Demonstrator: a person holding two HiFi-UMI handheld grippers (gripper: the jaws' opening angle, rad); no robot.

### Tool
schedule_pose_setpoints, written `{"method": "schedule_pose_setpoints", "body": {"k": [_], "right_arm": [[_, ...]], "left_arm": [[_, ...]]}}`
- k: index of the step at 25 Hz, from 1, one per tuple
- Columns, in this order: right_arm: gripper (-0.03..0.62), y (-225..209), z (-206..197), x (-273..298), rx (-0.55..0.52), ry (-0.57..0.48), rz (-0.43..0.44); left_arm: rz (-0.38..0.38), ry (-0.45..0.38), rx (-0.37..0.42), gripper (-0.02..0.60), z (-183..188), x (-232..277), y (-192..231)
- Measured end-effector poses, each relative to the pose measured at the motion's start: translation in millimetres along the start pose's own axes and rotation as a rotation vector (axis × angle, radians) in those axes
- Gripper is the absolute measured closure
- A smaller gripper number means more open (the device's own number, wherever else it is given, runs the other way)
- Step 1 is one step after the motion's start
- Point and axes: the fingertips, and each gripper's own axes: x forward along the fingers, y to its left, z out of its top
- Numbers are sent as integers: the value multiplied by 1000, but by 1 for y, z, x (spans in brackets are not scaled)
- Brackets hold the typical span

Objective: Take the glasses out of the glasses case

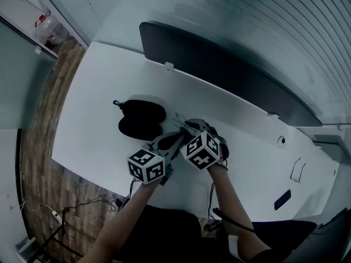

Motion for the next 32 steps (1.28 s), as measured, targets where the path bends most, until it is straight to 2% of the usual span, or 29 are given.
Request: {"method": "schedule_pose_setpoints", "body": {"k": [3, 8, 12, 25, 32], "right_arm": [[501, 5, 4, -7, 49, -40, 6], [508, 30, 7, -13, 57, -50, 54], [531, 47, 9, -20, 93, -78, 56], [563, 87, 15, -53, 334, -203, 84], [565, 111, 24, -73, 494, -318, 95]], "left_arm": [[0, 8, 20, 571, 1, -7, -4], [-16, 38, 66, 571, -3, -19, -14], [-27, 55, 100, 571, -6, -30, -22], [0, -9, 150, 571, -6, -82, -36], [-8, -27, 171, 571, -8, -112, -51]]}}
